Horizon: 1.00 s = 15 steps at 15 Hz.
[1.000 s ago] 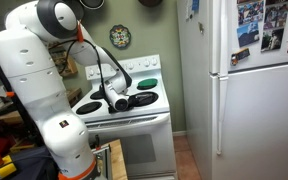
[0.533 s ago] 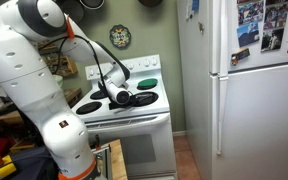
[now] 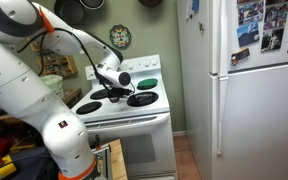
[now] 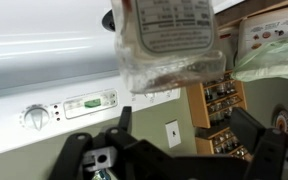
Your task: Set the ketchup bottle upright on the stove
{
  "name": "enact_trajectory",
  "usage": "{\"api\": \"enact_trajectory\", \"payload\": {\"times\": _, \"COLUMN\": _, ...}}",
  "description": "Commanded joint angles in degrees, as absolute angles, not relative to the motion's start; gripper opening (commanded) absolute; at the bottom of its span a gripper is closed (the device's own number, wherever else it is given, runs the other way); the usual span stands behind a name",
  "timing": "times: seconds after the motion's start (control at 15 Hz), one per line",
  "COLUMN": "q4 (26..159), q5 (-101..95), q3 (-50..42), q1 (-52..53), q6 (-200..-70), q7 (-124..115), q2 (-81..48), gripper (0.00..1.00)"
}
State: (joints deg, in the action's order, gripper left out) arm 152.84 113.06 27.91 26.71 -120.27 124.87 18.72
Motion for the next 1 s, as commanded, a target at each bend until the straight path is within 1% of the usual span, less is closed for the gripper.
{"api": "enact_trajectory", "payload": {"times": 0.0, "q4": 152.89, "q5": 112.62, "q3": 28.91, "q1": 25.54, "q6": -119.83, "q7": 123.90, "q2": 19.58, "gripper": 1.00}}
{"api": "enact_trajectory", "payload": {"times": 0.33, "q4": 153.00, "q5": 112.44, "q3": 28.89, "q1": 25.42, "q6": -119.85, "q7": 123.72, "q2": 19.79, "gripper": 1.00}}
{"api": "enact_trajectory", "payload": {"times": 0.6, "q4": 151.21, "q5": 95.22, "q3": 27.81, "q1": 25.88, "q6": -120.84, "q7": 112.19, "q2": 22.76, "gripper": 1.00}}
{"api": "enact_trajectory", "payload": {"times": 0.67, "q4": 150.65, "q5": 90.83, "q3": 28.71, "q1": 24.19, "q6": -119.82, "q7": 108.23, "q2": 23.99, "gripper": 1.00}}
{"api": "enact_trajectory", "payload": {"times": 0.93, "q4": 147.18, "q5": 78.80, "q3": 26.62, "q1": 23.32, "q6": -117.96, "q7": 96.80, "q2": 27.21, "gripper": 1.00}}
